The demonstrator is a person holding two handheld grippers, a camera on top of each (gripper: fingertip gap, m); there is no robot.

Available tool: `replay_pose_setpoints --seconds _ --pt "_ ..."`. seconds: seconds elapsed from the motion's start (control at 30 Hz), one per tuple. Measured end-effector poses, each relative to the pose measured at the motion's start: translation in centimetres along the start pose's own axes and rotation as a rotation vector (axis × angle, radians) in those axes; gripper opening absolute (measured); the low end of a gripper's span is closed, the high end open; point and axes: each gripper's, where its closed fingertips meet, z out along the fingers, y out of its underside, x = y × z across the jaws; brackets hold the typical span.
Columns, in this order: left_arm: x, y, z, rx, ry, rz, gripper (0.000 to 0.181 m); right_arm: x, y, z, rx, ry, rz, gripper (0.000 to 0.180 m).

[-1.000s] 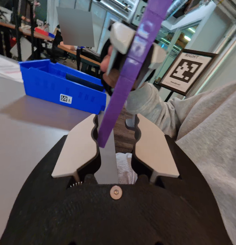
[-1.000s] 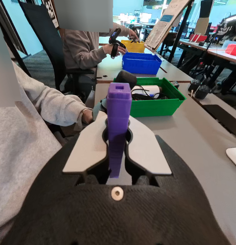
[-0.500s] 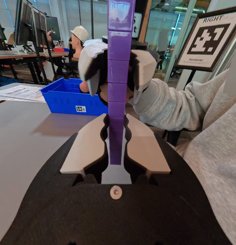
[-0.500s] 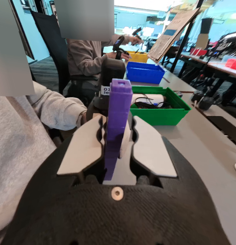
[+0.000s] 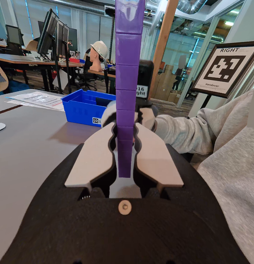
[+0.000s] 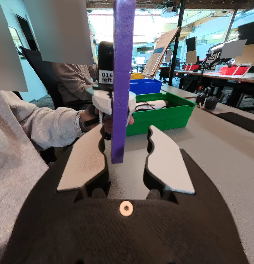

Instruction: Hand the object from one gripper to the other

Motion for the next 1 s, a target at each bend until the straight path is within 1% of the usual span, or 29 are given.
replay_pose_setpoints --seconds 0.17,0.3,0.37,0.5,0.53,0.6,0.77,0.8,0.87,1.0 --pt "0.2 -0.8 -0.4 0.015 -0.002 0.012 0.022 -1.3 2.9 2.1 -0.034 -0.059 0.058 0.053" --pt "0.3 -1.2 -0.6 0.021 0.0 0.018 0.022 -2.1 4.3 3.0 -0.076 -0.065 0.04 0.045" --pt "0.5 -1.3 -0.6 0.021 0.005 0.018 0.022 -2.2 4.2 3.2 -0.066 -0.062 0.038 0.04" --pt "0.7 -1.4 -0.5 0.018 0.012 0.024 0.022 -2.2 3.6 3.1 -0.035 -0.062 0.068 0.038" --pt "0.8 -1.4 -0.4 0.02 0.013 0.026 0.022 -2.1 3.6 3.0 -0.031 -0.061 0.072 0.035" --pt "0.9 -1.5 -0.3 0.021 0.017 0.025 0.022 -2.2 3.6 3.0 -0.027 -0.064 0.074 0.024" --pt "1.1 -2.0 -0.2 0.045 0.02 0.001 0.022 -2.3 3.1 2.9 0.007 -0.071 0.086 0.023" --pt "1.1 -2.1 -0.2 0.054 0.024 -0.007 0.027 -2.3 2.9 2.9 0.016 -0.068 0.087 0.023" --pt "1.0 -2.3 -0.1 0.061 0.016 -0.021 0.044 -2.2 2.5 2.7 0.039 -0.062 0.089 0.023" --pt "0.8 -2.2 0.0 0.062 -0.008 -0.01 0.056 -1.9 1.7 2.3 0.083 -0.055 0.107 0.023"
